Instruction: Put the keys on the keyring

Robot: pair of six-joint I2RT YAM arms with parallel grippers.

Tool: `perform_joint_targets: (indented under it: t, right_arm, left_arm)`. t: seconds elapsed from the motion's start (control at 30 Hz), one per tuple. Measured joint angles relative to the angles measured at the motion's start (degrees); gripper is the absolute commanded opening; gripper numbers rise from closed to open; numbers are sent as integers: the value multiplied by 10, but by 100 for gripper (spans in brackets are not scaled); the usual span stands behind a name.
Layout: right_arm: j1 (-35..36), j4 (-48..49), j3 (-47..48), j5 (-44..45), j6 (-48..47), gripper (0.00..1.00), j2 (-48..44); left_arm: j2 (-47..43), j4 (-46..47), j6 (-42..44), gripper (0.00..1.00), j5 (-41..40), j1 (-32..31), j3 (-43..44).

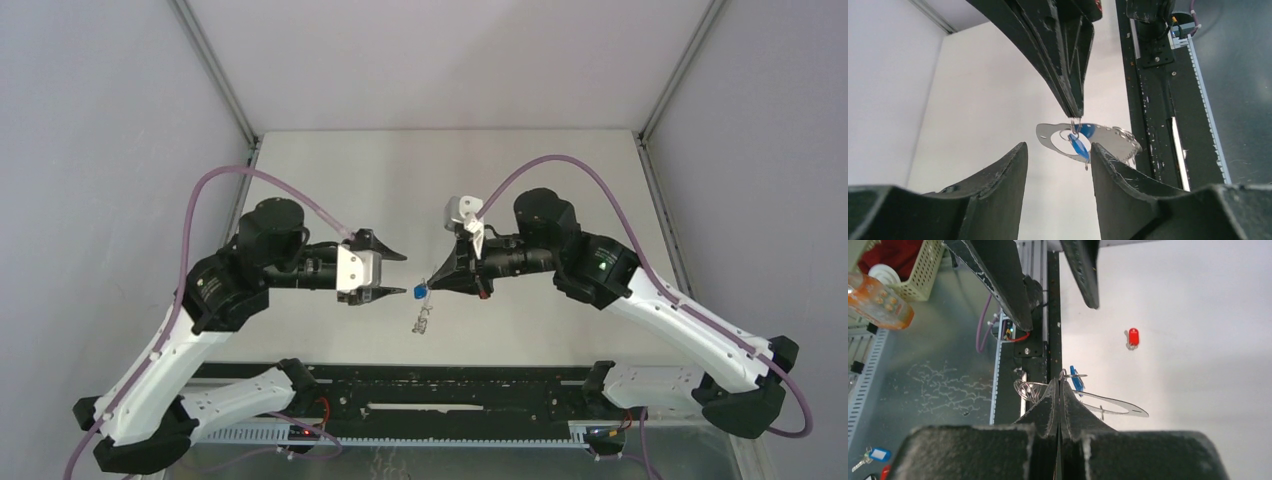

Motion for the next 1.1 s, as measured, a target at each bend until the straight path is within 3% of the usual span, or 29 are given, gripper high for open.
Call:
perform_joint_targets:
  t: [0.3,0.73,1.1]
  right_arm:
    - [-23,159,-79,-51,74,0,-46]
    - [-14,382,-191,-43,130,0,-84]
    - [25,460,-233,18,132,0,-92]
  left_arm:
    - [-45,33,48,52,0,0,-67]
    - [-75,150,46,40,5,0,-131]
    - [-90,174,29,53,7,-8,-141]
